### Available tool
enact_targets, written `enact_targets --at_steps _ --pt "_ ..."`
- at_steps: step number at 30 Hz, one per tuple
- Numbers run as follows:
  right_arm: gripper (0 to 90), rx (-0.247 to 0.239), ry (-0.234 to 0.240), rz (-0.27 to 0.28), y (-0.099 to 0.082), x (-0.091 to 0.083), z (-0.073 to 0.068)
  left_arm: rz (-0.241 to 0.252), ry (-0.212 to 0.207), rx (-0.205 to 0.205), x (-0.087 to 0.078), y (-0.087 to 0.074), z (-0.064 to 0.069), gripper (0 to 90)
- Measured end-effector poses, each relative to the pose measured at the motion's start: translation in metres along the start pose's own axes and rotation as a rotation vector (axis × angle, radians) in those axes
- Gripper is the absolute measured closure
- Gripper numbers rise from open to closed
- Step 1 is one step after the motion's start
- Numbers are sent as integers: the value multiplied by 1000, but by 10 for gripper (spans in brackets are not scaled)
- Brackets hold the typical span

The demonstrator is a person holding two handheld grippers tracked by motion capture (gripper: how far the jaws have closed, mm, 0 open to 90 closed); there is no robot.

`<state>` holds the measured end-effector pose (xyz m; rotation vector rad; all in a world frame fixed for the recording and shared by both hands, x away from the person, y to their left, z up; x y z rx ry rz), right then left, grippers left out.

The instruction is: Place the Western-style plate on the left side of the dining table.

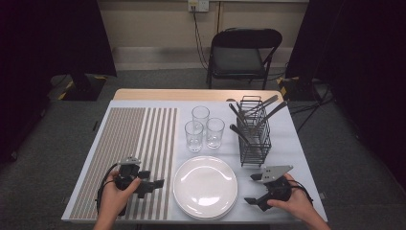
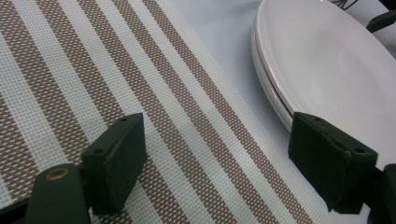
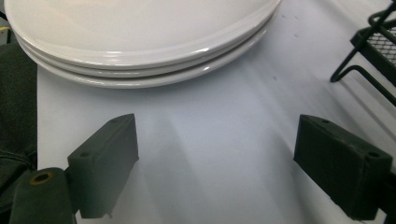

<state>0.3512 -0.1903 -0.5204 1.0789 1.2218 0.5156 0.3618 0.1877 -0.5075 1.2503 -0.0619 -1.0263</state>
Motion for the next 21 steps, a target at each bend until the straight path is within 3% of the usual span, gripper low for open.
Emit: enact_targets --at_steps 4,7,11,15,21 --pt "132 0 17 13 5 2 -5 -1 2 -4 0 0 0 193" --pt "133 -14 3 -4 8 2 -7 -11 -4 15 1 -1 -1 193" --pt "133 0 -2 -7 9 2 -8 -11 -2 8 3 -1 -1 193" --pt "135 14 10 8 14 2 -10 -35 -15 19 5 -4 1 195" --pt "137 18 3 33 25 3 -11 -30 -11 16 6 -2 3 197"
Point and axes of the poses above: each handheld gripper's, and its own axes: x roughly forward along the jaws, y roughly out of its top, z roughly to its right, the point moved 7 cm from there along x, roughly forward along the jaws, and after that the axes turned 14 degrees about z, right-handed, at the moved point
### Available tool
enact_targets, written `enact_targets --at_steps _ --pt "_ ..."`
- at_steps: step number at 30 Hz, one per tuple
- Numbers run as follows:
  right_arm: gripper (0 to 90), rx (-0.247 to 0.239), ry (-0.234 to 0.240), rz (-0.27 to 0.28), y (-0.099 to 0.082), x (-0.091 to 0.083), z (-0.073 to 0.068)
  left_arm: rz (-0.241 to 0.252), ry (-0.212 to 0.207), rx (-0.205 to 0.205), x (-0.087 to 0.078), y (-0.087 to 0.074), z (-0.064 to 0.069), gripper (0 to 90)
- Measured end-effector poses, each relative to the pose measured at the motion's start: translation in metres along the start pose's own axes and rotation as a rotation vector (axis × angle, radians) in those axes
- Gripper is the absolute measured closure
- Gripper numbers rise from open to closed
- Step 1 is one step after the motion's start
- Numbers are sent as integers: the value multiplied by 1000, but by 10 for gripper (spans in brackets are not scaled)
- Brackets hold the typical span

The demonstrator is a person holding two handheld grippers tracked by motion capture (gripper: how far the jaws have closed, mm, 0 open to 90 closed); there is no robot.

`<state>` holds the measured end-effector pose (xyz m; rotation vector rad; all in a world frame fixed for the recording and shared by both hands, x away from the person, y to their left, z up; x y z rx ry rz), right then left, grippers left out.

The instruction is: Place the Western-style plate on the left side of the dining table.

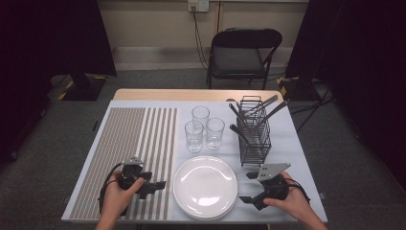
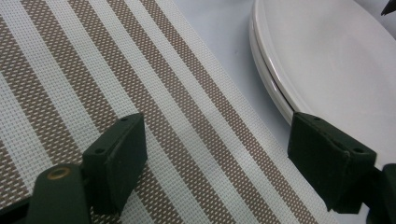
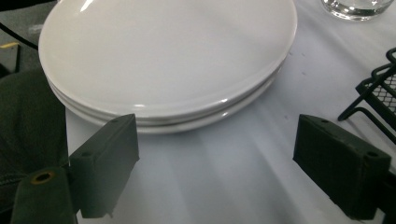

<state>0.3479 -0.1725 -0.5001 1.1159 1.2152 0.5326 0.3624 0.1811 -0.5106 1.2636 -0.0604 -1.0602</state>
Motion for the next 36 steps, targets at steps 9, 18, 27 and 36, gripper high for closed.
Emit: enact_targets --at_steps 9,18,27,36 --pt "139 -5 4 4 4 6 -1 -5 -26 5 6 3 7 198" --pt "141 7 0 20 7 9 -1 -14 -42 8 11 6 12 199" --pt "142 6 -1 17 7 12 -1 -12 -47 1 11 8 14 199" --pt "144 1 -1 12 5 16 1 -25 -44 0 13 7 15 199"
Point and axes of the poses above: each handheld gripper's, and its own axes: x roughly forward along the jaws, y roughly out of its top, z roughly to its right, the point moved 7 cm from there along x, roughly forward along the jaws, and after that the axes turned 14 degrees about z, right-handed, at the moved point
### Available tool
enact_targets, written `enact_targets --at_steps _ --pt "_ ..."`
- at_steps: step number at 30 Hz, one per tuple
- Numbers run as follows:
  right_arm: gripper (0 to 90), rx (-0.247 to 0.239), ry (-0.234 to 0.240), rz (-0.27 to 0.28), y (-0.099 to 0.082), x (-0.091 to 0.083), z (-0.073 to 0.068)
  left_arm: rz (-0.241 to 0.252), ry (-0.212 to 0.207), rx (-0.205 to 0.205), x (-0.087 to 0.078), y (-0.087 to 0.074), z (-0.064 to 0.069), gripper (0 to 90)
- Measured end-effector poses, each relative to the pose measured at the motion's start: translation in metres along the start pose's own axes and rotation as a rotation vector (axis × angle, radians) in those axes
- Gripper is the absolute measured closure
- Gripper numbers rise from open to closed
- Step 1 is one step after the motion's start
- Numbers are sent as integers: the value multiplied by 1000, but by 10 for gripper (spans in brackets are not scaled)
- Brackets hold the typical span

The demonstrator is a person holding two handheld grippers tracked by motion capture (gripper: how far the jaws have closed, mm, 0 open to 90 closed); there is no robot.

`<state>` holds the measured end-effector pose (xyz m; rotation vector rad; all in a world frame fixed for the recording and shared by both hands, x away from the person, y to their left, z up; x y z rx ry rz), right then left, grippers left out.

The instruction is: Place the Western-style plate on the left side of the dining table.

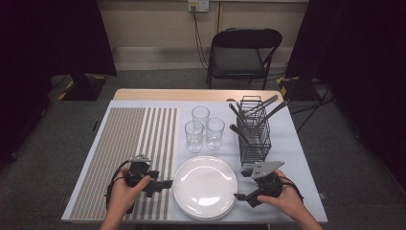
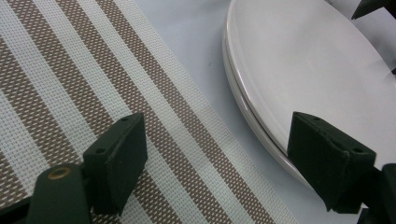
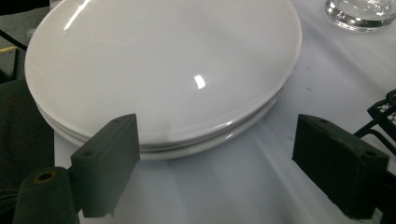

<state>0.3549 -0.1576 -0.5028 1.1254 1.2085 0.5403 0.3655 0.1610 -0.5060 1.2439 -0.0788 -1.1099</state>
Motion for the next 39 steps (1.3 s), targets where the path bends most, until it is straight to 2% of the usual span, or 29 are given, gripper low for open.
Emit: enact_targets --at_steps 23,32,39 --pt "139 -9 -3 4 1 4 0 -10 -12 -7 5 1 5 199" --pt "134 -21 -12 -1 2 5 1 -13 -1 -46 9 1 6 201" --pt "134 -21 -16 2 2 6 1 -21 -5 -53 12 2 9 206"
Point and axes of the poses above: each handheld gripper's, and its own axes: x roughly forward along the jaws, y roughly out of its top, z roughly to its right, the point moved 7 cm from there along x, roughly forward along the jaws, and after that the axes turned 14 degrees about z, right-handed, at the moved point
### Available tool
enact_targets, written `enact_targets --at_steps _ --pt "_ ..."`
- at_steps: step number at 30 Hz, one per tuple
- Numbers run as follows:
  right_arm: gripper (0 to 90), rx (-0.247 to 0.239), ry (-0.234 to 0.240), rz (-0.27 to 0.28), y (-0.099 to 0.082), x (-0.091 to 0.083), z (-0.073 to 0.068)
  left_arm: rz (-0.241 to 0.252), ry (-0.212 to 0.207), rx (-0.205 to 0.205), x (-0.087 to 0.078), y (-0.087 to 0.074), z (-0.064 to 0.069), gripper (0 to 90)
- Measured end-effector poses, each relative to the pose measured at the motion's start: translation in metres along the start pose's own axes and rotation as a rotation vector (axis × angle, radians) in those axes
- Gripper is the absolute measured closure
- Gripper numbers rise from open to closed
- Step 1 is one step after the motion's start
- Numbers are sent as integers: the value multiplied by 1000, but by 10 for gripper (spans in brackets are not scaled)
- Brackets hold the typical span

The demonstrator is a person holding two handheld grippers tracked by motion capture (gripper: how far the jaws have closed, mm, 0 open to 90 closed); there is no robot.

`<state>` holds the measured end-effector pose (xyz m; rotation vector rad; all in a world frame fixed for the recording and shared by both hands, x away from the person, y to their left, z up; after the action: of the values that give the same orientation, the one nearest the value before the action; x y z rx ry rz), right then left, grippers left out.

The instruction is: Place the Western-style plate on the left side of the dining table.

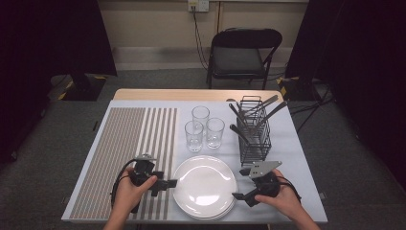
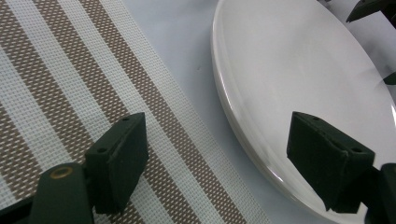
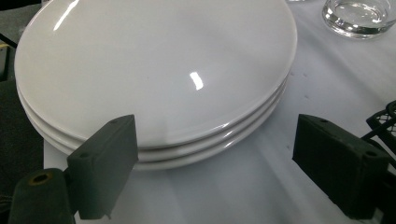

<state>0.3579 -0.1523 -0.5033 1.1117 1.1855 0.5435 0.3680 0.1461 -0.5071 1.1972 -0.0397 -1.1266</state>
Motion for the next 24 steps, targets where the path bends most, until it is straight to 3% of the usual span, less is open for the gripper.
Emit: enact_targets --at_steps 24 --pt "134 -7 -16 12 1 3 -2 -22 3 -39 8 1 4 233"
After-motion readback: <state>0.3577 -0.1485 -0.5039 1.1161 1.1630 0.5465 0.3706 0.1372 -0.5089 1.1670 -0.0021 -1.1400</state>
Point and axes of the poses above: each handheld gripper's, and its own axes: x roughly forward along the jaws, y roughly out of its top, z roughly to its right, the point moved 7 cm from there along x, roughly forward along the jaws, and after that the axes turned 14 degrees about z, right-handed, at the moved point
